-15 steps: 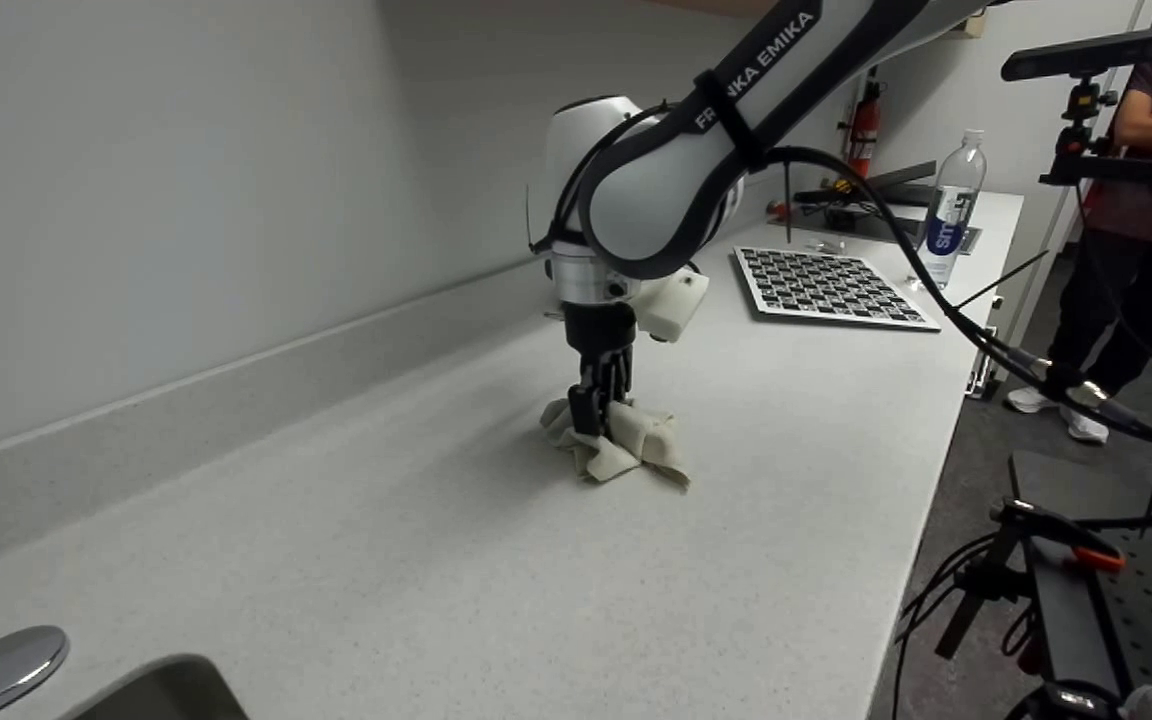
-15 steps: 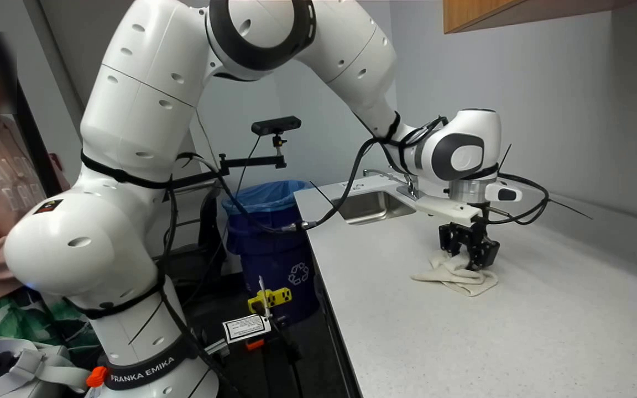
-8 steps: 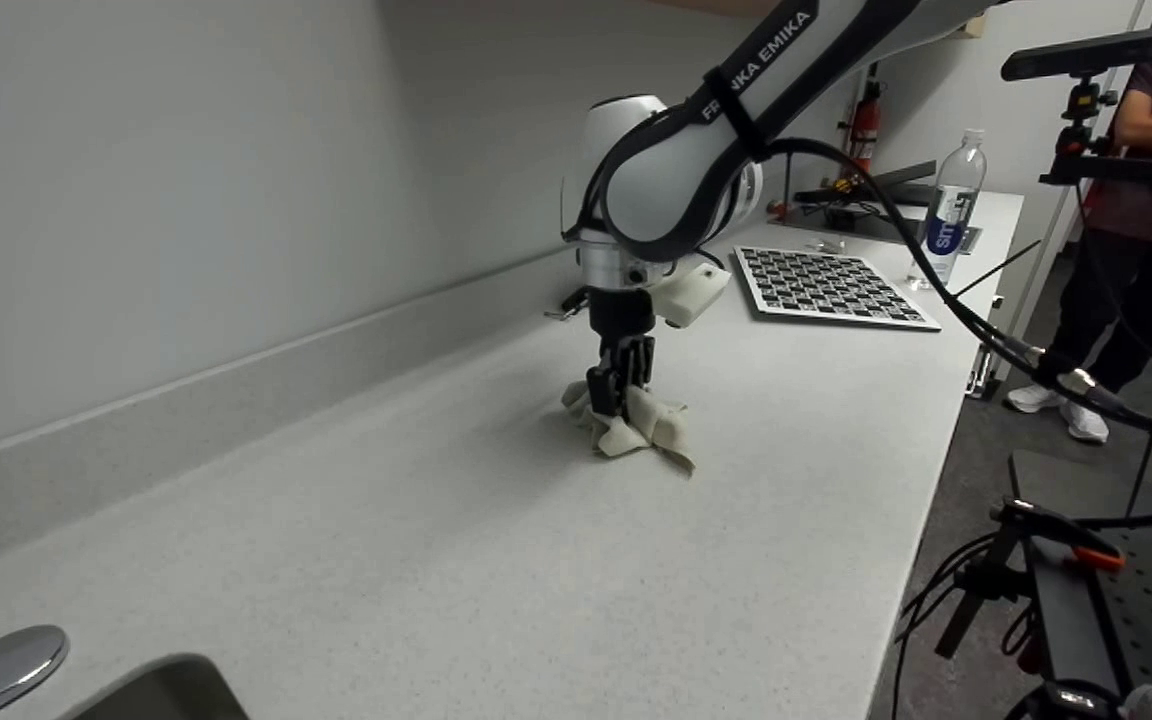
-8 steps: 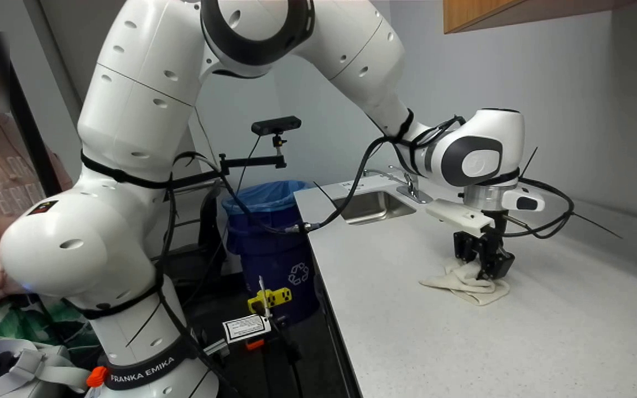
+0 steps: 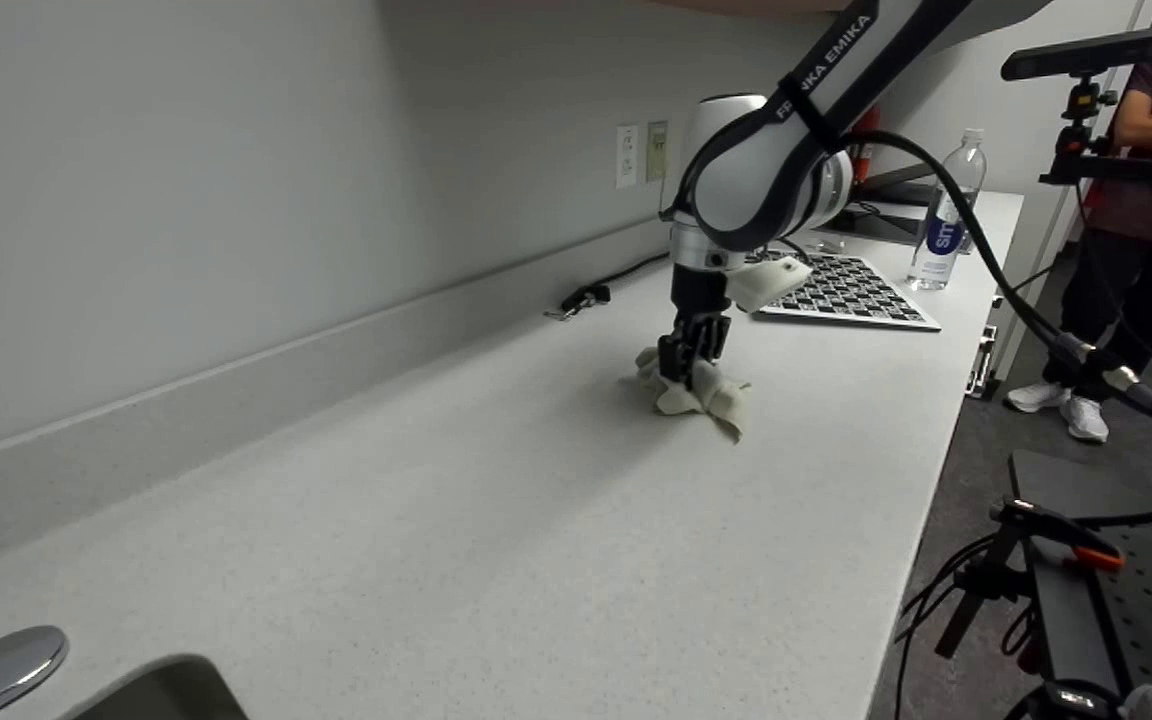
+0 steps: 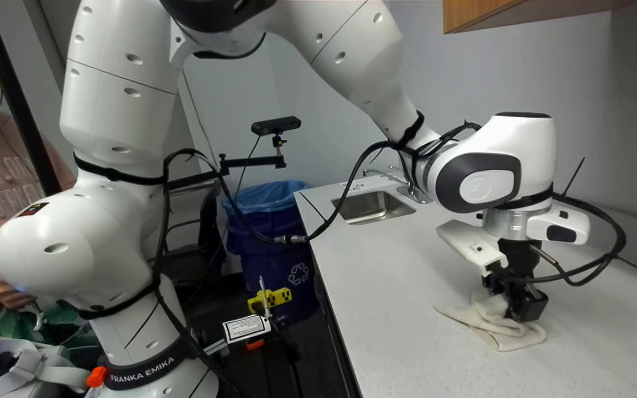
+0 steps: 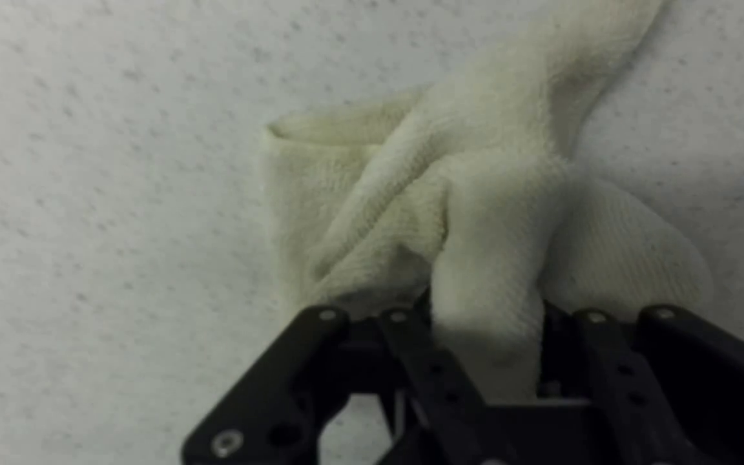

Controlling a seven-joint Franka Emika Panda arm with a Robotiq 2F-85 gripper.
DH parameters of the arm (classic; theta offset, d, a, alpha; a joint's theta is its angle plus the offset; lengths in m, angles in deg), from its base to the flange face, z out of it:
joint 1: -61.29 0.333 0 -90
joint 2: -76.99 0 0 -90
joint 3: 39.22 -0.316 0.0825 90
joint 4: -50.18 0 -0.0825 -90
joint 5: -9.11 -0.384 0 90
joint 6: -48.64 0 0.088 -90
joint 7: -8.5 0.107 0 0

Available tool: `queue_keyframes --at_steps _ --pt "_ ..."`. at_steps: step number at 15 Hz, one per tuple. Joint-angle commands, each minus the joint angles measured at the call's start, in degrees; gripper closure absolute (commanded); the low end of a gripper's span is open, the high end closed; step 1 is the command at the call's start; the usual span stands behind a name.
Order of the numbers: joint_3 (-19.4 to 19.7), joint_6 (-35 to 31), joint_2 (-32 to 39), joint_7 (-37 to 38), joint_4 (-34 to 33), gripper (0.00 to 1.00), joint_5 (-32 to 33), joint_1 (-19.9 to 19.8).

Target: Wipe the counter with the cloth

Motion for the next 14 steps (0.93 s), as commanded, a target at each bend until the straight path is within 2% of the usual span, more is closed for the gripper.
queue_keyframes --at_steps 1,6,11,14 --pt "1.1 -4.9 -4.6 0.4 7.5 0.96 -2.4 -2.1" --pt "0.6 -2.8 -3.0 0.2 5.0 0.96 -1.9 -1.5" --pt "-2.5 2.8 1.5 -0.3 -2.4 0.96 -0.5 1.8" --pt "-5.2 8.4 5.4 -1.3 -9.1 0.96 0.4 4.8"
